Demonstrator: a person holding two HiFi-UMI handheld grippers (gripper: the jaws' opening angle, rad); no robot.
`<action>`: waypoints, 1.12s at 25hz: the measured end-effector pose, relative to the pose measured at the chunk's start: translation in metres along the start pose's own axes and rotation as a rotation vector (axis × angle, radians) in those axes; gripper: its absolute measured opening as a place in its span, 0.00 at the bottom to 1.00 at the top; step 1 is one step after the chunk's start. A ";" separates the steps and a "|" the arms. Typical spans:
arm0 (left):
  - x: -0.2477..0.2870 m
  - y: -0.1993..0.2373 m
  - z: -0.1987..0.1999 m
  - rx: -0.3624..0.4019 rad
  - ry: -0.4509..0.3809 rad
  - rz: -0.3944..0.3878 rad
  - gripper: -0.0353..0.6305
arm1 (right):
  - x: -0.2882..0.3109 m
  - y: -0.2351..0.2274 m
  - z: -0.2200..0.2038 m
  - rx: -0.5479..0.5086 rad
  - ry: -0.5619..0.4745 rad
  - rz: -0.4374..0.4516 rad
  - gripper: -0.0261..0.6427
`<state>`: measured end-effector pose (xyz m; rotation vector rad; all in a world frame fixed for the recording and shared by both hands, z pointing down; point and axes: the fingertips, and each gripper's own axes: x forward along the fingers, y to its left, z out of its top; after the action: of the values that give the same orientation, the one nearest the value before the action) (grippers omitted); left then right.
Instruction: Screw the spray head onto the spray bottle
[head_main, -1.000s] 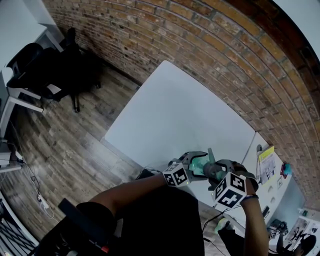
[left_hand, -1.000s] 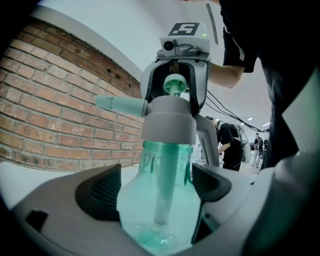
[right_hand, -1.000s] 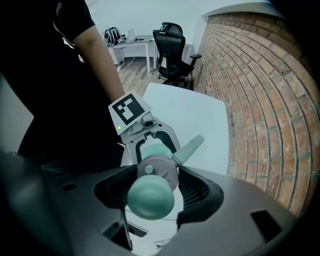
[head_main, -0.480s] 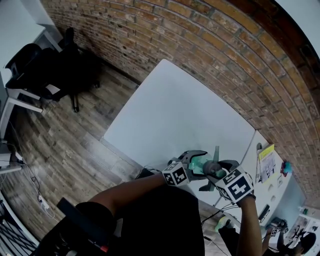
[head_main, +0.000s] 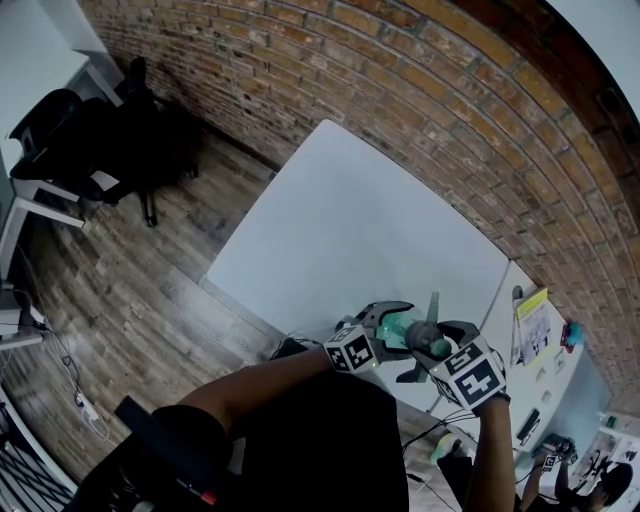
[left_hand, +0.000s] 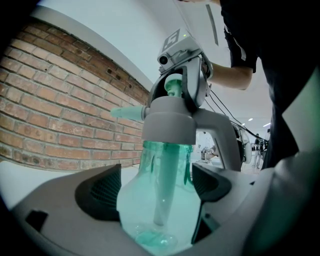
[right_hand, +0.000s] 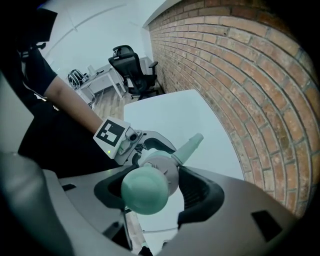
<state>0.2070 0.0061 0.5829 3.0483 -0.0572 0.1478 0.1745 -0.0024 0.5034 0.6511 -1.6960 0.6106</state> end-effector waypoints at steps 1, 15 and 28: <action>0.000 0.000 0.000 0.000 0.001 -0.002 0.69 | -0.001 0.001 0.000 -0.013 0.004 -0.003 0.43; 0.001 0.001 0.003 -0.007 0.003 -0.001 0.69 | -0.045 0.018 0.027 -0.170 -0.113 0.108 0.43; 0.002 0.005 0.004 0.005 0.011 0.012 0.70 | -0.040 0.021 0.004 -1.029 0.093 0.110 0.43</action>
<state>0.2087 0.0005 0.5795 3.0528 -0.0752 0.1656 0.1648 0.0138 0.4624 -0.2067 -1.6916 -0.1977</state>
